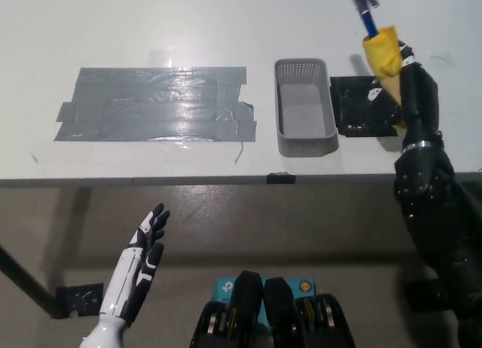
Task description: The robot picks the hammer with right hand and hits the black area on the desk and places it back.
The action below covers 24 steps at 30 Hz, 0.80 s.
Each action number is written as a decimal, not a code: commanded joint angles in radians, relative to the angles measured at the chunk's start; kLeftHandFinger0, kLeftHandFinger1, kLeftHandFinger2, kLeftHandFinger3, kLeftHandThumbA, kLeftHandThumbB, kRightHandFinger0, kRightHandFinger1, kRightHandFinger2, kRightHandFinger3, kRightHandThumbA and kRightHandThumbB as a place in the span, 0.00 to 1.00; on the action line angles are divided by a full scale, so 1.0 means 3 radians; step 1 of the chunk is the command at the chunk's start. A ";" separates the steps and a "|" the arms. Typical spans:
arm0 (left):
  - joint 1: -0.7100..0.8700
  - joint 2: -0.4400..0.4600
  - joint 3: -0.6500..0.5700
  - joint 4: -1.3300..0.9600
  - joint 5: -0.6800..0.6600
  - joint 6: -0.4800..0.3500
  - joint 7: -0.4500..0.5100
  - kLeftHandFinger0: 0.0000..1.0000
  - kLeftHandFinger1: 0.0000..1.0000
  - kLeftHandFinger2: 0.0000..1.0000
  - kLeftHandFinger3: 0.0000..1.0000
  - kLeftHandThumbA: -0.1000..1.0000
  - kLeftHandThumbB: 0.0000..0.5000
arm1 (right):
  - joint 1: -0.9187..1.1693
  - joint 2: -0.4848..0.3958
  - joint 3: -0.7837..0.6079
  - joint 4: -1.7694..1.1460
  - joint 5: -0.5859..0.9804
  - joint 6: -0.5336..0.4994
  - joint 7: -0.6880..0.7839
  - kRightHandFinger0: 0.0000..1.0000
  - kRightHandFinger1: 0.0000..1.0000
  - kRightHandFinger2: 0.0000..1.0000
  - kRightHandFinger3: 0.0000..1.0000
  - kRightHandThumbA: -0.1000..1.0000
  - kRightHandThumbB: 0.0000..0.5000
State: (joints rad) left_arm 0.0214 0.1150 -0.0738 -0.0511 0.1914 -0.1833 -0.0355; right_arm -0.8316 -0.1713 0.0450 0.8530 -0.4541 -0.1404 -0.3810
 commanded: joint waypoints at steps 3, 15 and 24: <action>-0.0094 0.0064 -0.0022 -0.0136 -0.0047 -0.0084 -0.0075 1.00 1.00 1.00 1.00 1.00 0.13 | -0.0367 -0.0333 -0.0405 -0.0888 0.1321 0.0880 0.1634 0.04 0.60 0.96 0.99 0.00 0.17; -0.0136 0.0095 -0.0005 -0.0131 -0.0039 -0.0059 -0.0077 1.00 1.00 1.00 1.00 1.00 0.09 | -0.0261 -0.1218 0.0147 -0.1093 0.0824 0.1196 0.2598 0.13 0.69 1.00 1.00 0.00 0.19; -0.0130 0.0091 -0.0007 -0.0103 -0.0062 -0.0063 -0.0076 1.00 1.00 1.00 1.00 1.00 0.10 | -0.0083 -0.1367 0.0303 -0.1314 0.0701 0.1312 0.2741 0.15 0.62 0.91 1.00 0.00 0.28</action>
State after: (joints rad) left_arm 0.0190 0.1198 -0.0736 -0.0511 0.1852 -0.1798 -0.0356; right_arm -0.7602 -0.4733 0.1007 0.6467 -0.3059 0.1686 0.1969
